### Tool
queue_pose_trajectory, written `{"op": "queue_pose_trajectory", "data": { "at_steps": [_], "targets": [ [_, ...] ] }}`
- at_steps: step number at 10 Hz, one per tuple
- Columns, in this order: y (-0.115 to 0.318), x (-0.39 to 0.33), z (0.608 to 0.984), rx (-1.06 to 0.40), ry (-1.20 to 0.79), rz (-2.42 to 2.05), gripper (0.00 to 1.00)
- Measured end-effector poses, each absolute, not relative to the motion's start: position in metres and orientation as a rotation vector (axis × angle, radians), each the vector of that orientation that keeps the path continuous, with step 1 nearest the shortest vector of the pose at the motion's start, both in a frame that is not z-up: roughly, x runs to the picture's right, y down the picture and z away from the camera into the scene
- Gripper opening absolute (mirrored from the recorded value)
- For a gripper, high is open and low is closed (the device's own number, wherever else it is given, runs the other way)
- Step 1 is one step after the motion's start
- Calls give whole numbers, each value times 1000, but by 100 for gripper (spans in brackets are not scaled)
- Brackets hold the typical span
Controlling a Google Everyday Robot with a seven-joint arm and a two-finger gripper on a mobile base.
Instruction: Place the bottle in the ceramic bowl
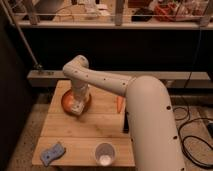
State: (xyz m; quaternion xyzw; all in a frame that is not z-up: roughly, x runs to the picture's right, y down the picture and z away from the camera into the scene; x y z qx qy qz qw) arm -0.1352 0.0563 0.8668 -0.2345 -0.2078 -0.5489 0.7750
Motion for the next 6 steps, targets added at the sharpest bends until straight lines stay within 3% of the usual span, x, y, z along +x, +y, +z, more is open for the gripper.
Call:
{"op": "queue_pose_trajectory", "data": {
  "at_steps": [6],
  "targets": [
    [56,-135,867,-505,-449,-1195,27]
  ]
}}
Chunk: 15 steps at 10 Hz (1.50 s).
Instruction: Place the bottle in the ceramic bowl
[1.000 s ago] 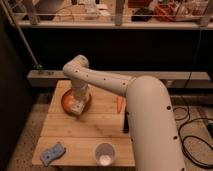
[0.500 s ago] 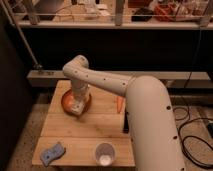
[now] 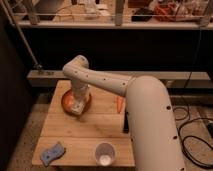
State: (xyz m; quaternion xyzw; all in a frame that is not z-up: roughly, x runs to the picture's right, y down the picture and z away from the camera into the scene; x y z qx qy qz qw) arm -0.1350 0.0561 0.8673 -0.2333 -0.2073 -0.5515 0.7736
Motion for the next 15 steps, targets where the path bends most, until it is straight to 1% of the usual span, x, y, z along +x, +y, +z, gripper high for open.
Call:
{"op": "queue_pose_trajectory", "data": {
  "at_steps": [15],
  "targets": [
    [56,-135,868,-502,-450,-1213,27]
  ]
}}
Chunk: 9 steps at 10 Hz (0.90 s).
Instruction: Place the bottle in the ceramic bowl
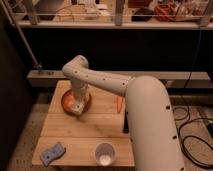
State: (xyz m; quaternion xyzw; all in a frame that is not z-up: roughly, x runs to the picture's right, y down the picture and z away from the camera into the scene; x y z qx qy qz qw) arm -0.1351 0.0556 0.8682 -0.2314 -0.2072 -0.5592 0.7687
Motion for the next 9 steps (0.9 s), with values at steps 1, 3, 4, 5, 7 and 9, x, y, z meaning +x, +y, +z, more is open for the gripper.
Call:
{"op": "queue_pose_trajectory", "data": {
  "at_steps": [1,3,4,5,7,9],
  "targets": [
    [56,-135,868,-502,-450,-1214,27],
    [55,-135,868,-500,-449,-1216,27],
    [55,-135,868,-500,-450,-1217,27],
    [55,-135,869,-500,-450,-1219,27],
    [54,-135,869,-499,-450,-1221,27],
    [54,-135,869,-499,-450,-1224,27]
  ]
}}
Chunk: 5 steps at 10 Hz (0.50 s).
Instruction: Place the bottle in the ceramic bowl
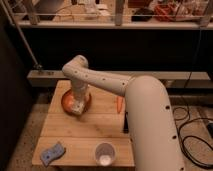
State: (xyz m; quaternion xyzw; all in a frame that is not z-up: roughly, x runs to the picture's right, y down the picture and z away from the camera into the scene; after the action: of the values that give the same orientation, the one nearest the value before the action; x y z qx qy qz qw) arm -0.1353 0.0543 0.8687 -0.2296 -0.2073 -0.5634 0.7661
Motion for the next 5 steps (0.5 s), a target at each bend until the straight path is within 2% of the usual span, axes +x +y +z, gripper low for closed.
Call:
{"op": "queue_pose_trajectory", "data": {
  "at_steps": [5],
  "targets": [
    [53,-135,869,-497,-449,-1230,27]
  ]
}}
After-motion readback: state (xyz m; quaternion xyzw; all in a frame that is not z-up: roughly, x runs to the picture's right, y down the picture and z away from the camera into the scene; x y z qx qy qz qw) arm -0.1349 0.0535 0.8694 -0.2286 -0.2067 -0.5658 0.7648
